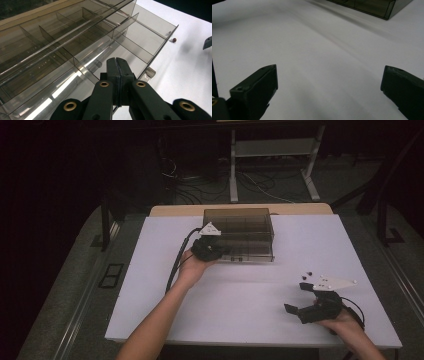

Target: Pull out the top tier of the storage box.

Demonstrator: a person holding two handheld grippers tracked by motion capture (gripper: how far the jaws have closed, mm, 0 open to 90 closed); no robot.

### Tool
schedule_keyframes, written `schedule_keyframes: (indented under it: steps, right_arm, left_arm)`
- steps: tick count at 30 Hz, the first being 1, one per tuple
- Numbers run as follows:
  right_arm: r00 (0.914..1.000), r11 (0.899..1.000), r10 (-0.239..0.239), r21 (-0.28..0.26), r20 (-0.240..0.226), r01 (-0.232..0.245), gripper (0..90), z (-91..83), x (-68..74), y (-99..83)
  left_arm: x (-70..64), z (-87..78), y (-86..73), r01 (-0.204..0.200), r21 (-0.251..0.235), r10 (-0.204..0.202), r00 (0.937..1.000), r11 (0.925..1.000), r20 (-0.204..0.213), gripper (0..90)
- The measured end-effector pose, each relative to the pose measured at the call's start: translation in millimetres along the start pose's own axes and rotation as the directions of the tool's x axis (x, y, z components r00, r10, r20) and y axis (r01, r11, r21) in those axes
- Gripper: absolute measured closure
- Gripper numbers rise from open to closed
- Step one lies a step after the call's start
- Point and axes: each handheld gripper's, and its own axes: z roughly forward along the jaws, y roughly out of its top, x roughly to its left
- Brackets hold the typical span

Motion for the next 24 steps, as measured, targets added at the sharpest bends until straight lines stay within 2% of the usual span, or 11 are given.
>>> schedule_keyframes:
  steps: [8,16,18,24]
  right_arm:
    - [1.0000,1.000,-0.002,0.002,0.001,0.002,0.5,0.2,0.0,0.0]
    - [1.0000,1.000,-0.003,0.001,0.001,0.003,0.5,0.2,-0.2,-0.1]
    - [1.0000,1.000,-0.004,0.004,0.000,0.004,0.6,0.6,0.3,0.0]
    - [1.0000,1.000,-0.007,0.006,0.000,0.007,0.5,1.1,0.5,0.1]
  left_arm:
    - [-2.0,-3.0,-2.5,-0.003,-0.004,0.003,1.0000,1.0000,0.004,89.3]
    - [-0.4,-21.1,-7.9,0.020,-0.063,-0.021,0.9996,0.9978,-0.019,89.2]
    - [1.4,-23.8,-10.5,0.020,-0.064,-0.022,0.9992,0.9977,-0.033,89.2]
    - [3.5,-21.6,-13.3,0.019,-0.049,-0.020,0.9993,0.9986,-0.031,89.2]
